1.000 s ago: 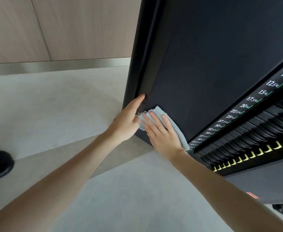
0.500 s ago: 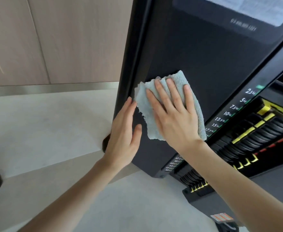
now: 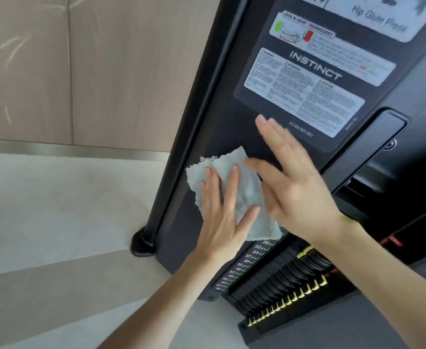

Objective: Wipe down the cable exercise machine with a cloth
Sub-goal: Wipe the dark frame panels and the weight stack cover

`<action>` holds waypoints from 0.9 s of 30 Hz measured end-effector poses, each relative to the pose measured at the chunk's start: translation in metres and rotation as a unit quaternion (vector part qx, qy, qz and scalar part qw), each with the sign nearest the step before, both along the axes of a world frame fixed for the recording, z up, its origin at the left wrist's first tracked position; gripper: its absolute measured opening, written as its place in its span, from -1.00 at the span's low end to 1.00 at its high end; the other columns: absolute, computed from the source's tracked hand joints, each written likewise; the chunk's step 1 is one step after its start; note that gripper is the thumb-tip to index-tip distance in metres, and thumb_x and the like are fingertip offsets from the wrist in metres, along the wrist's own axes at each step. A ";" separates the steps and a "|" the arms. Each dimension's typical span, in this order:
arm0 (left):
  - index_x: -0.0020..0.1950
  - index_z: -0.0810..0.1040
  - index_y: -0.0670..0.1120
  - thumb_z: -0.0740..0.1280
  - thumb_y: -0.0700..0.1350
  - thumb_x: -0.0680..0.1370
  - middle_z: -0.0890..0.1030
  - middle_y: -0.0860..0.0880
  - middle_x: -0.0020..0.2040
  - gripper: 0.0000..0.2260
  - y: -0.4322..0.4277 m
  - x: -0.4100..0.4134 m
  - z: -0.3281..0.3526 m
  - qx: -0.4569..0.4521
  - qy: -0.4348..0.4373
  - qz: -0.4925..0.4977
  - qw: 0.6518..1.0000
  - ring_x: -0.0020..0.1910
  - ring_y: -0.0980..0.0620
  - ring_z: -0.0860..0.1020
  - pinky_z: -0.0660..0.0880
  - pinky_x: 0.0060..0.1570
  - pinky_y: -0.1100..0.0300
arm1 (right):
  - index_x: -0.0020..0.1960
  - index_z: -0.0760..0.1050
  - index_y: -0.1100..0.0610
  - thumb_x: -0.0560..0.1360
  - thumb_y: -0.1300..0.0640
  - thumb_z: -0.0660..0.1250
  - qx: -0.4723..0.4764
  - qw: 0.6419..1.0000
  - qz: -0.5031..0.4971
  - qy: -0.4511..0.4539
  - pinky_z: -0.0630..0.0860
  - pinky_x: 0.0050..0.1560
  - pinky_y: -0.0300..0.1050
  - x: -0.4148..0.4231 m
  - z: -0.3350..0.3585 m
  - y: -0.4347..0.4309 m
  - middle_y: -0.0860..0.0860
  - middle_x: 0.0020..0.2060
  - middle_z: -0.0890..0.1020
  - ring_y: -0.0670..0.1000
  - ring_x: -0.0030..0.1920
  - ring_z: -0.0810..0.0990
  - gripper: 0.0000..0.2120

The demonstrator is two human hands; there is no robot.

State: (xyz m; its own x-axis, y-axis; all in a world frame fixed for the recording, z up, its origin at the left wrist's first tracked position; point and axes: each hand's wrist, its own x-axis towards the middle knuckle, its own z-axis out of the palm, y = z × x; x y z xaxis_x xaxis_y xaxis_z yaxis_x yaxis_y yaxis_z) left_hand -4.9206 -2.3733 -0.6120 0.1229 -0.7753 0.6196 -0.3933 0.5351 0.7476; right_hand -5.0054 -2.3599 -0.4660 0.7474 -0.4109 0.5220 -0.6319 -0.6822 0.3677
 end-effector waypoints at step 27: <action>0.59 0.00 0.02 -0.16 0.41 0.55 0.13 0.25 0.51 -0.28 -0.028 -0.034 -0.178 0.286 0.569 0.173 0.751 0.55 0.04 0.06 -0.14 0.43 0.30 | 0.33 0.47 0.24 0.54 0.22 0.16 -0.299 0.932 -0.035 0.200 0.19 0.40 0.31 -0.029 0.060 -0.038 0.18 0.32 0.50 0.27 0.37 0.40 -0.62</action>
